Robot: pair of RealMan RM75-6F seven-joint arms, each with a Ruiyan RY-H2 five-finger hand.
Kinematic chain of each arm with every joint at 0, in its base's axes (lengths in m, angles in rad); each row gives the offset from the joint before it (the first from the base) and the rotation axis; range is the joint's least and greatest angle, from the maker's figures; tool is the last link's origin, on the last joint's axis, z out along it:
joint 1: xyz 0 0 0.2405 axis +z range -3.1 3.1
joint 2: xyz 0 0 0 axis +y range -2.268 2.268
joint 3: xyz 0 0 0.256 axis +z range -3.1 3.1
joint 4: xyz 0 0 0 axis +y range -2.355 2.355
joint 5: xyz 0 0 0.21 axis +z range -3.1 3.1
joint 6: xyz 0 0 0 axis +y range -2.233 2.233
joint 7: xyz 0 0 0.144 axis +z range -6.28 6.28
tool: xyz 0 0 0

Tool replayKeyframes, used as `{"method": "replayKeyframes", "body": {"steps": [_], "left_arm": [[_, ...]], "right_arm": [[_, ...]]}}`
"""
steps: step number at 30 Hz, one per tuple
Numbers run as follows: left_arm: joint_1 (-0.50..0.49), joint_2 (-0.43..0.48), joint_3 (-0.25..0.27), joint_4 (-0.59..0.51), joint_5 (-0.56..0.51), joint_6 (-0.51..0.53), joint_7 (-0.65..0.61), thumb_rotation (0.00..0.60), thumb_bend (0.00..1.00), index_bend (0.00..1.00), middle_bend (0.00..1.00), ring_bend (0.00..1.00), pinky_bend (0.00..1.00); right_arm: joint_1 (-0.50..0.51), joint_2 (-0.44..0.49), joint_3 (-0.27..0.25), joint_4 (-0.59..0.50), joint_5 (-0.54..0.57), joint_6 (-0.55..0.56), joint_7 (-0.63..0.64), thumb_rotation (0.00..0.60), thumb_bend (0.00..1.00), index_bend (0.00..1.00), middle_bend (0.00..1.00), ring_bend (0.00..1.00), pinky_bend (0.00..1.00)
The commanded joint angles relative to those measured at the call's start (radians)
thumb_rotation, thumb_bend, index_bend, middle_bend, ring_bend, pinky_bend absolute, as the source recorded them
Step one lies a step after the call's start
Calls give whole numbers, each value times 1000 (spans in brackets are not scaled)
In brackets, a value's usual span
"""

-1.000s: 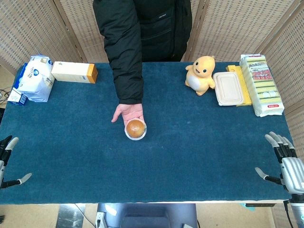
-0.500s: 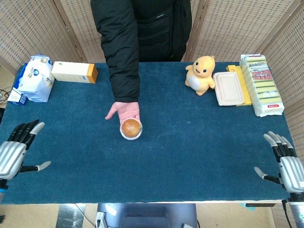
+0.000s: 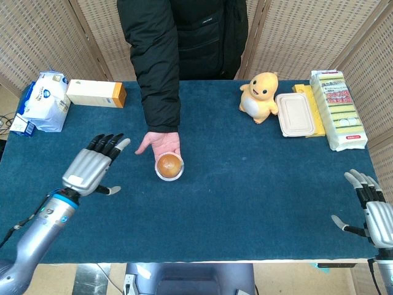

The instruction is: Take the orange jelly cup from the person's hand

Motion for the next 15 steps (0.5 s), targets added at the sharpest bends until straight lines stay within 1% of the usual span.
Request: {"method": "replayKeyframes", "body": {"steps": [1,4,8,13,15], "left_arm": [[-180,-173,-21,3,-211,22,173,600,106,0,0,0,101],[-216,-234,-18,22,-237,64,200,600,104,0,0,0,102],[-265,-297,-21,59,-291,84,214,600,104,0,0,0,104],[-301,-335,-17,88,-348,127,237,600,112,0,7,0,137],[-307,-345,-12,95,-359,149,241,600,136,0,26,1,164]], "right_arm": [[0,2,3,-1,6,-3,2,600,253,66,23,19,0],[3,3,5,1,12,-11,8,600,254,66,23,19,0],[4,1,1,2,8,-16,8,600,253,66,23,19,0],[1,5,2,1,6,-7,19,600,253,64,22,18,0],[1,6,5,4,11,-7,26,600,253,64,22,18,0]]}}
